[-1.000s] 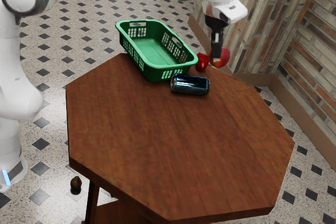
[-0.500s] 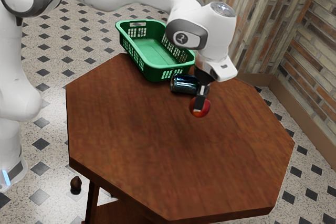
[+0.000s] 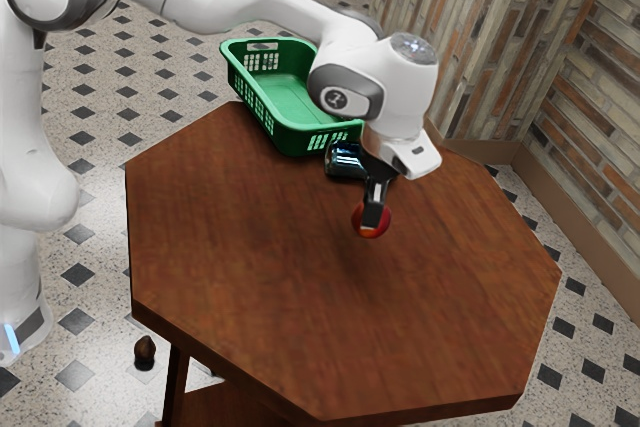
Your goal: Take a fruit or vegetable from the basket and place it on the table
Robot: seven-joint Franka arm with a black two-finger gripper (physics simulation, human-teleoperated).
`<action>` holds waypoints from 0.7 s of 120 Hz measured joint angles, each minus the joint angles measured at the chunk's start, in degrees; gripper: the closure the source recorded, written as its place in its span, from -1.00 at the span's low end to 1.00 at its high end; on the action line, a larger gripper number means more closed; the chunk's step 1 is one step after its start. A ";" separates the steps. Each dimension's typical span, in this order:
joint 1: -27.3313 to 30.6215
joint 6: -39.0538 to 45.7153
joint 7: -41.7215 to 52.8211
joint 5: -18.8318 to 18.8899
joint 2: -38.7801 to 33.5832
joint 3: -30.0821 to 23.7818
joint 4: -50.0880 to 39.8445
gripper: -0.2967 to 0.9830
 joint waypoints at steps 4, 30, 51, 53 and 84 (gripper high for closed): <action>-0.01 0.50 -0.45 0.33 -0.10 0.13 -0.33 0.30; -0.15 2.69 -2.90 1.49 -0.59 2.40 -1.65 0.31; -5.04 3.85 -4.11 2.57 -2.76 7.44 -1.72 -0.11; -5.50 3.90 -4.16 2.54 -2.97 7.84 -1.71 -0.14; -8.00 -7.74 -4.40 -2.25 2.21 9.43 22.84 -0.45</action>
